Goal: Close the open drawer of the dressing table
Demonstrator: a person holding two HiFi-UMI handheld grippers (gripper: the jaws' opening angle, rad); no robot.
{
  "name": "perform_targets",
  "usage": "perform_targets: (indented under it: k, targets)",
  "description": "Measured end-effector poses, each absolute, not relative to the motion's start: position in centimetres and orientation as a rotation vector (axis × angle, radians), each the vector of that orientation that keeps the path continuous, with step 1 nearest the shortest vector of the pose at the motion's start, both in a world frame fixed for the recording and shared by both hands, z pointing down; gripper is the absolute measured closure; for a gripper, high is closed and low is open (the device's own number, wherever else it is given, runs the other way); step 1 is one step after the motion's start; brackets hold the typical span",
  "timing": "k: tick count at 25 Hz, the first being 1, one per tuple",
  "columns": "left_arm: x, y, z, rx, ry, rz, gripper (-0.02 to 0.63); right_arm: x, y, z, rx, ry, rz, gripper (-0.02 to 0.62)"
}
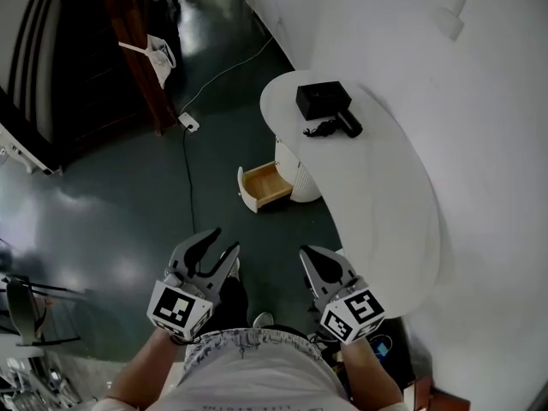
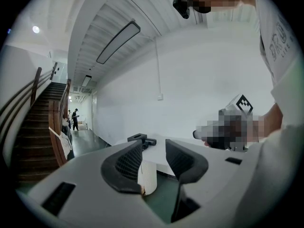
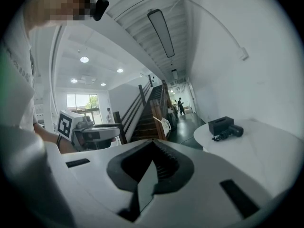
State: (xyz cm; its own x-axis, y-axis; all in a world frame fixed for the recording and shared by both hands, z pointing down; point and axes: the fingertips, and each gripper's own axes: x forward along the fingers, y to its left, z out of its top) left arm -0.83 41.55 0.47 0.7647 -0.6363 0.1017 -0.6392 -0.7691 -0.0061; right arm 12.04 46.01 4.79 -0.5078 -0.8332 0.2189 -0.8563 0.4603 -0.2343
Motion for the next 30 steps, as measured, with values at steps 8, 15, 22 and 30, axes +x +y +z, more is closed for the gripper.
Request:
perform_targets:
  k: [8,15,22,30]
  targets:
    - [-1.9,35.9,2.3,2.9,-1.02,0.137,0.436,10.5,40.8,6.3,1.521,-2.582,0.522,0.586]
    - [-4.1,27.7,3.4,2.862,-0.994,0.157,0.436,7.6,33.0,7.6,1.491,-2.561,0.571,0.586]
    - [-5.7,19.0,3.5,2.859,-0.945,0.171,0.436,5.4,24.5,7.7,1.491,-2.521,0.595,0.586]
    - [-7.8,9.9,4.7,2.863,-0.866,0.202,0.436,3.4,16.0,8.5,1.526,-2.456,0.649,0.586]
